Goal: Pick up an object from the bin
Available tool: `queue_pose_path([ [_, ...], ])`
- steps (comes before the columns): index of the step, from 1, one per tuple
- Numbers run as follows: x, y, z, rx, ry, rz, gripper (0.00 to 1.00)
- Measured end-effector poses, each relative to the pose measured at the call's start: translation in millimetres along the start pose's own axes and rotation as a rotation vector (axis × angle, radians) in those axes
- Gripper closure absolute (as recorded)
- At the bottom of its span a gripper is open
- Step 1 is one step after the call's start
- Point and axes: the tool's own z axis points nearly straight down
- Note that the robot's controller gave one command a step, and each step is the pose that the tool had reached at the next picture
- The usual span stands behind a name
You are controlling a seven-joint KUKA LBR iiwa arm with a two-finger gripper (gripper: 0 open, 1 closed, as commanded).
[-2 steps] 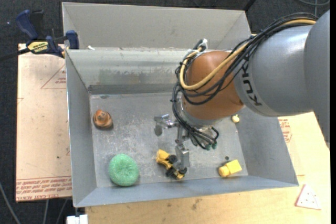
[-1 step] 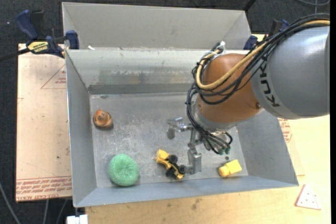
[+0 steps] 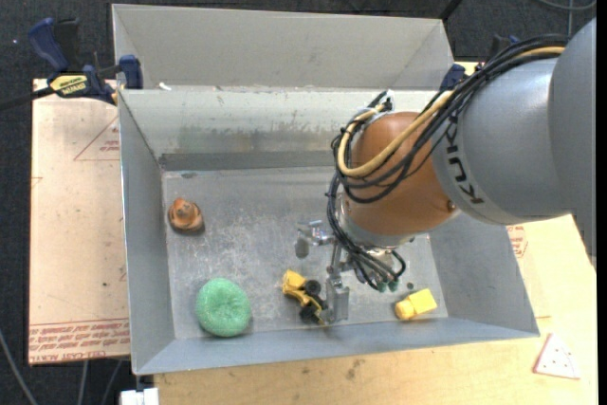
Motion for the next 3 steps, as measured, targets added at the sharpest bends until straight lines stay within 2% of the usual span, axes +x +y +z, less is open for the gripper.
queue_pose_path([
  [1, -1.9, 11.4, 31.5, -0.002, 0.005, -0.011, 1.00],
  [2, -1.9, 11.3, 31.5, -0.002, 0.005, -0.011, 1.00],
  [3, 14.3, 11.2, -79.7, -0.001, 0.003, -0.029, 1.00],
])
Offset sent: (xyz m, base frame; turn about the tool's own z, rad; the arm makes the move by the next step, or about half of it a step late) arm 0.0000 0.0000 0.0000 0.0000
